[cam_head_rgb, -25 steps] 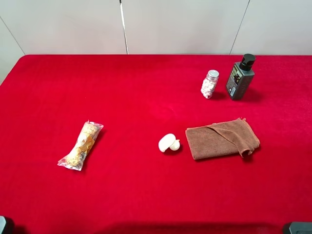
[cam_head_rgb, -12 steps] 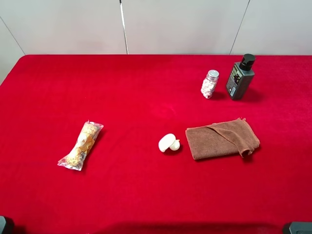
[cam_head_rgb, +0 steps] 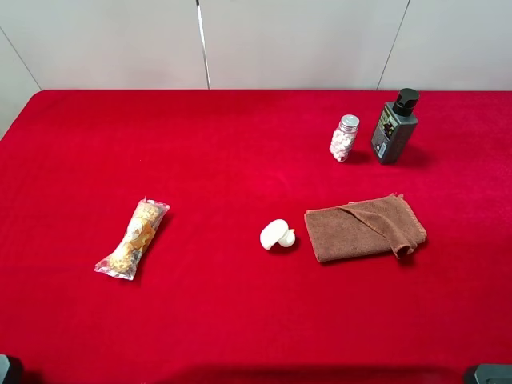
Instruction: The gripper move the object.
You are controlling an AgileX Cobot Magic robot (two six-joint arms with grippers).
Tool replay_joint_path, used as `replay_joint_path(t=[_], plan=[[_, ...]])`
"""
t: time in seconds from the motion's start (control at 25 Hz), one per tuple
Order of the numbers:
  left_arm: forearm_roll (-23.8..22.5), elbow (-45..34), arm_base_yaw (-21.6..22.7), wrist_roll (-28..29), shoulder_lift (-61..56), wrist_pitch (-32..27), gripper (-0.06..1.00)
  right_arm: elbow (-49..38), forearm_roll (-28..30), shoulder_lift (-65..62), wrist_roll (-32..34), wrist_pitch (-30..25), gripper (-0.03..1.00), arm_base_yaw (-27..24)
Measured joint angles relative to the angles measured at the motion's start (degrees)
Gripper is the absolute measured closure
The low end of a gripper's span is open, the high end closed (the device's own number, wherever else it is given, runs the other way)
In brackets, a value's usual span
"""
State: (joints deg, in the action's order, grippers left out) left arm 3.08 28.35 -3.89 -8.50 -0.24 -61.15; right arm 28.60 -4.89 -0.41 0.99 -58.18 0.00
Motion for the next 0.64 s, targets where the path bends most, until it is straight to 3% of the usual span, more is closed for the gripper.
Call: replay_joint_path(t=[0.64], plan=[[0.0,0.0,0.0,0.0,0.0,0.0,0.04,0.0,-0.1,0.0,0.0,0.0,0.27,0.0]])
